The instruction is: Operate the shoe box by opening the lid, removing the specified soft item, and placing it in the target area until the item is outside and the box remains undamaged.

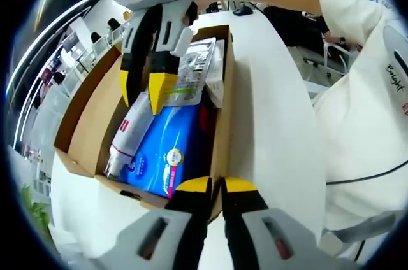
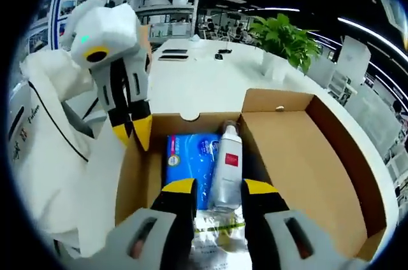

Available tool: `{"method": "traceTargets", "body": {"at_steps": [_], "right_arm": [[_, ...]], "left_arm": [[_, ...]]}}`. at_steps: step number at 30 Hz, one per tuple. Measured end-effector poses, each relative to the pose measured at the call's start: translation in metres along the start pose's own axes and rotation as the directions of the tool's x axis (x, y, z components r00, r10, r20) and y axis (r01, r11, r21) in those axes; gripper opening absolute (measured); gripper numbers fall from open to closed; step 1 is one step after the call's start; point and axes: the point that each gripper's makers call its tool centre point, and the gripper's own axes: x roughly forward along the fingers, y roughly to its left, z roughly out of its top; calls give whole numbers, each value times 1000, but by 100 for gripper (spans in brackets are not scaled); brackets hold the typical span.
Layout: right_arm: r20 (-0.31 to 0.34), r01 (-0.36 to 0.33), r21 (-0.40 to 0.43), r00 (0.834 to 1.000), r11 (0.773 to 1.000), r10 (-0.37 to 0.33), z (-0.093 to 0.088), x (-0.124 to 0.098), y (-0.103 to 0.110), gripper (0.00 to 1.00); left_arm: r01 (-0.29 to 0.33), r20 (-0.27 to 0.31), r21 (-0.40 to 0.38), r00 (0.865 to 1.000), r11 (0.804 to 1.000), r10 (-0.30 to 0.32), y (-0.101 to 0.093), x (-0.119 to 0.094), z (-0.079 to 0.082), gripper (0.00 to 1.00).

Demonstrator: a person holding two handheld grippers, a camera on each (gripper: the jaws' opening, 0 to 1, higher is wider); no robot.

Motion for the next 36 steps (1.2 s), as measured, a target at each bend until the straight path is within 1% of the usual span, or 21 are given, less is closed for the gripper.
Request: {"method": "traceTargets", "body": {"at_steps": [1,2,3,4,6,7,9,10,11,13,14,16,19,23,25,27,30,32,33,34,36], "right_arm": [[-1,5,7,1000,1000,-5,5,1,-3,25],[18,-21,70,1000,997,20,12,2,-2,25],[-12,-20,133,1000,991,22,14,3,-6,25],[-14,-23,123,1000,992,25,17,5,-8,25],[-72,41,113,997,993,-33,14,7,-23,24],[-92,23,107,996,994,-13,14,11,-19,24],[-136,1,142,991,990,18,8,14,-14,22],[-140,-5,143,990,990,25,8,14,-13,22],[-181,-40,125,981,991,63,4,16,-6,23],[-181,-42,131,981,991,66,10,20,-6,23],[-165,-84,120,981,989,104,17,24,-1,23],[-212,-107,88,970,990,124,14,27,1,21],[-253,-106,106,959,989,130,14,35,2,21],[-287,-113,119,947,986,143,16,40,0,21],[-331,-128,106,931,986,157,11,40,0,20],[-335,-139,104,927,985,166,13,44,2,19],[-381,-147,82,909,986,167,11,46,4,20],[-394,-152,59,905,987,163,10,44,5,19],[-425,-156,50,890,987,162,7,40,5,19],[-432,-157,46,887,987,161,6,38,5,19],[-477,-160,35,865,987,157,-2,29,7,19]], "left_arm": [[1,0,0,1000,1000,-1,0,0,0,6],[2,0,-1,1000,1000,-2,0,0,0,6],[5,-2,-1,1000,1000,-5,0,0,0,6],[6,-3,-1,1000,1000,-6,0,0,0,6],[8,-4,-2,1000,1000,-8,0,0,0,6],[7,-3,-2,1000,1000,-7,0,0,0,6],[6,-2,-2,1000,1000,-6,0,0,0,6],[6,-1,-2,1000,1000,-6,0,0,0,6],[5,-1,-1,1000,1000,-5,0,0,0,6],[7,-2,0,1000,1000,-7,0,0,0,6],[8,-3,-1,1000,1000,-8,0,0,0,6],[7,-1,-1,1000,1000,-7,0,0,0,6],[5,2,-2,1000,1000,-5,0,0,0,6],[13,5,-1,1000,1000,-13,0,0,0,6],[18,6,-1,1000,1000,-18,0,0,1,5],[17,7,1,1000,1000,-17,0,0,0,5],[17,14,-2,1000,1000,-17,0,0,1,5],[17,17,-3,1000,1000,-17,0,0,1,5],[17,19,-2,1000,1000,-17,0,0,1,5],[17,19,-3,1000,1000,-17,0,0,1,5],[17,17,-2,1000,1000,-17,0,0,1,5]]}}
